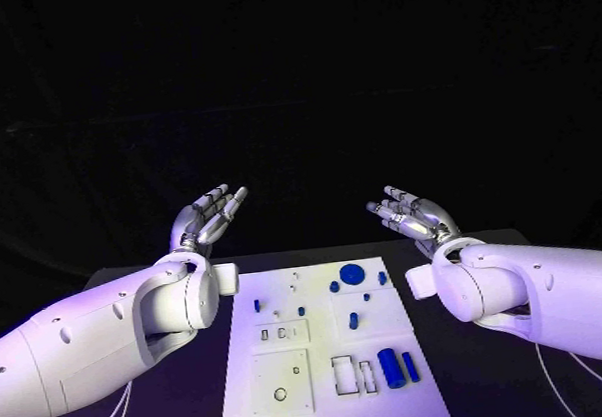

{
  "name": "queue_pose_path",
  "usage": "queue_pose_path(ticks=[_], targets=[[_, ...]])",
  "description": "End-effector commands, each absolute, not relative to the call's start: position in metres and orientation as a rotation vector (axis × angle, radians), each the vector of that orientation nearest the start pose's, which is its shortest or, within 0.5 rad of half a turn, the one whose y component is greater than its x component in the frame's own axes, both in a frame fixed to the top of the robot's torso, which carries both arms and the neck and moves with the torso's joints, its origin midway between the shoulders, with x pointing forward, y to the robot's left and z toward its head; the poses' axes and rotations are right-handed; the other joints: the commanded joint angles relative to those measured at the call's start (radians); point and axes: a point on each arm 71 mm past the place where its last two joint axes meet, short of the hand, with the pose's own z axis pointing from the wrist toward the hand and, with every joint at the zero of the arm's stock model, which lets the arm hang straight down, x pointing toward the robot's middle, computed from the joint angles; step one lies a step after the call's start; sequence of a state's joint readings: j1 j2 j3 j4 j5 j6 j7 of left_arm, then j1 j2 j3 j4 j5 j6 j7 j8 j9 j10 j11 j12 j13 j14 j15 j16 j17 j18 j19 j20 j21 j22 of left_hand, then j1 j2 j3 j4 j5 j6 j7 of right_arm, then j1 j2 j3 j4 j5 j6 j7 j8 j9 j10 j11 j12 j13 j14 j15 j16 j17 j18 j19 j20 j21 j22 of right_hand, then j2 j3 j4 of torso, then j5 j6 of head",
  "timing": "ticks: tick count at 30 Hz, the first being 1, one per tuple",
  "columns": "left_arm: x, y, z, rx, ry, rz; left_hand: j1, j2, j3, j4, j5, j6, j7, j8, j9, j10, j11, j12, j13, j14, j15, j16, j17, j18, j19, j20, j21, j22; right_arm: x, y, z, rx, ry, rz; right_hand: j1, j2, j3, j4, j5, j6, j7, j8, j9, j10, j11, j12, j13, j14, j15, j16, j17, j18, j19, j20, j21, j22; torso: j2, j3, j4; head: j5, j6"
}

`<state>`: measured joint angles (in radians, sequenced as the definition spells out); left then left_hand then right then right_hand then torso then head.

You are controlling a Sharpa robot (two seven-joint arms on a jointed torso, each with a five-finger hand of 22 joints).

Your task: Assemble the parts on the task board

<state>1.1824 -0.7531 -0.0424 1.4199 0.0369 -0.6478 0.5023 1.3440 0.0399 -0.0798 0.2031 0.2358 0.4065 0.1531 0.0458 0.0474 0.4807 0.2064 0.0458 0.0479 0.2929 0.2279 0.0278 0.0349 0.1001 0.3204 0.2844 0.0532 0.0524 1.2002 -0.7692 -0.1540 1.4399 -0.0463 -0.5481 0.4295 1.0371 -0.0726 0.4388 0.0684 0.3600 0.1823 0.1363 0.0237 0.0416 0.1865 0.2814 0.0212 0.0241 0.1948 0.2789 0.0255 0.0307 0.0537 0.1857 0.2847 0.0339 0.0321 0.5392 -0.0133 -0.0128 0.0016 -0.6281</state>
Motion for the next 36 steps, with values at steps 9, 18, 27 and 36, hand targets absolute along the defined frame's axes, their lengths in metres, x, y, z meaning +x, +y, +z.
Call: queue_pose_path(ticks=[9, 18, 27, 36], targets=[[0.506, 0.227, -0.183, -1.150, 1.187, -1.342, 0.084, 0.016, -0.015, 0.006, 0.023, 0.182, 0.132, 0.045, 0.028, 0.173, 0.039, 0.049, 0.012, 0.292, 0.008, 0.083, 0.043, 0.022, 0.195, 0.003, 0.100, 0.052, 0.507, -0.216, -0.202, 0.761, 1.474, 1.260, 0.174, -0.018, 0.038, -0.113, -0.078, 0.350, 0.163, 0.104, 0.074, 0.398, -0.015, 0.072, 0.035, 0.376, -0.030, 0.103, 0.068, 0.055, 0.239, 0.005, 0.093, 0.046, 0.015, -0.0044, -0.0028, 0.005, -0.018], [0.499, 0.228, -0.174, -1.122, 1.223, -1.400, 0.122, 0.024, -0.025, 0.002, 0.051, 0.386, 0.099, 0.120, 0.063, 0.387, 0.016, 0.094, 0.018, 0.539, -0.038, 0.198, 0.092, 0.065, 0.332, -0.001, 0.191, 0.084, 0.515, -0.216, -0.185, 0.382, 1.497, 1.104, 0.235, -0.037, 0.040, -0.185, -0.113, 0.634, 0.125, 0.197, 0.133, 0.698, -0.064, 0.103, 0.040, 0.686, -0.095, 0.187, 0.127, 0.119, 0.573, 0.000, 0.190, 0.075, 0.044, -0.0090, 0.0052, 0.001, -0.025], [0.489, 0.224, -0.153, -1.066, 1.240, -1.492, 0.133, 0.029, -0.028, 0.007, 0.051, 0.412, 0.085, 0.141, 0.071, 0.434, 0.002, 0.098, 0.020, 0.556, -0.049, 0.207, 0.101, 0.076, 0.347, -0.001, 0.203, 0.083, 0.521, -0.211, -0.169, 0.115, 1.511, 0.948, 0.235, -0.048, 0.047, -0.203, -0.115, 0.688, 0.100, 0.206, 0.148, 0.791, -0.092, 0.093, 0.045, 0.787, -0.126, 0.199, 0.159, 0.131, 0.658, -0.017, 0.202, 0.071, 0.092, -0.0169, 0.0156, -0.011, -0.034], [0.475, 0.222, -0.138, -1.035, 1.250, -1.543, 0.134, 0.028, -0.033, 0.013, 0.051, 0.414, 0.082, 0.144, 0.072, 0.446, -0.001, 0.095, 0.019, 0.565, -0.053, 0.211, 0.105, 0.080, 0.363, -0.002, 0.212, 0.084, 0.523, -0.199, -0.163, -0.104, 1.652, 0.744, 0.196, -0.094, 0.023, -0.177, -0.154, 0.733, 0.064, 0.205, 0.170, 0.915, -0.142, 0.083, 0.056, 1.021, -0.205, 0.307, 0.293, 0.130, 0.862, -0.099, 0.312, 0.120, 0.140, -0.0209, 0.0214, -0.018, -0.039]])
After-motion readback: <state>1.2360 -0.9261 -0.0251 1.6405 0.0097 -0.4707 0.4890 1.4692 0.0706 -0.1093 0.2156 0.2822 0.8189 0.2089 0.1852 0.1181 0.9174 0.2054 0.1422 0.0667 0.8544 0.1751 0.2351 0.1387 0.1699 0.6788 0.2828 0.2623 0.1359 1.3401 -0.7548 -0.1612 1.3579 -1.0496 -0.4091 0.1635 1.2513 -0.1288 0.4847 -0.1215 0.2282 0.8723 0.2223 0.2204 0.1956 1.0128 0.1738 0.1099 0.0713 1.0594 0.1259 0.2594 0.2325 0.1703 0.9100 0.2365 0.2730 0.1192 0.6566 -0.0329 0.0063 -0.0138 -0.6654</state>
